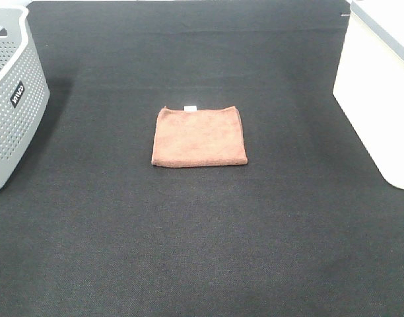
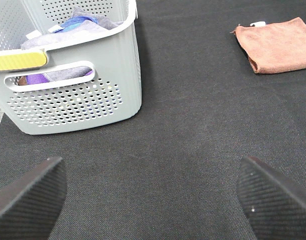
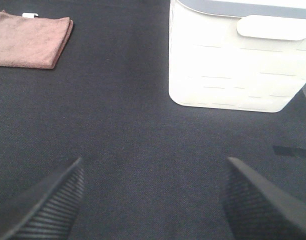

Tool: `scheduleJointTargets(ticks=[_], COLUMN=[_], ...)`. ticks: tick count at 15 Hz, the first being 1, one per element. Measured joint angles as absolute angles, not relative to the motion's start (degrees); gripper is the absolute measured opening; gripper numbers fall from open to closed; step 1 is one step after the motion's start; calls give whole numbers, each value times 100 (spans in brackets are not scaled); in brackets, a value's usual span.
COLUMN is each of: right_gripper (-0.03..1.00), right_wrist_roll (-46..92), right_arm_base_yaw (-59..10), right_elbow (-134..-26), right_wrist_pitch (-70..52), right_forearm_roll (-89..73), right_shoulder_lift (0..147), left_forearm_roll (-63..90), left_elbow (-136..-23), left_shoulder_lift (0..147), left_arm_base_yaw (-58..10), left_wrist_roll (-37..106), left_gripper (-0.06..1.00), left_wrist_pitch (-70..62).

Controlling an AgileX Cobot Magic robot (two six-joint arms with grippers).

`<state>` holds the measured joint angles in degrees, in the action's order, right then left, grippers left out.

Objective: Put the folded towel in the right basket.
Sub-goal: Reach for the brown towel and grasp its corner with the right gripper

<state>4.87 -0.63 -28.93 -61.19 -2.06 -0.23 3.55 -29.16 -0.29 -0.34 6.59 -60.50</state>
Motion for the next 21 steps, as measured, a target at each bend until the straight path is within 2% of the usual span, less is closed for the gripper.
scheduleJointTargets(ticks=[14,21], right_gripper=[72,70], right_wrist_roll=[487,487], right_arm_base_yaw=[-63,-63], right_elbow=[-2893,-4034], right_wrist_pitch=[-6113,-4498], right_forearm_roll=[-206,-206], right_shoulder_lift=[6,2813], left_forearm_roll=[355,355], left_elbow=[-2916,-2916], left_shoulder_lift=[-29,-29], left_arm_base_yaw=[-34,-34], left_wrist_roll=[659,659], left_gripper=[87,87], left_wrist_pitch=[-6050,-6050])
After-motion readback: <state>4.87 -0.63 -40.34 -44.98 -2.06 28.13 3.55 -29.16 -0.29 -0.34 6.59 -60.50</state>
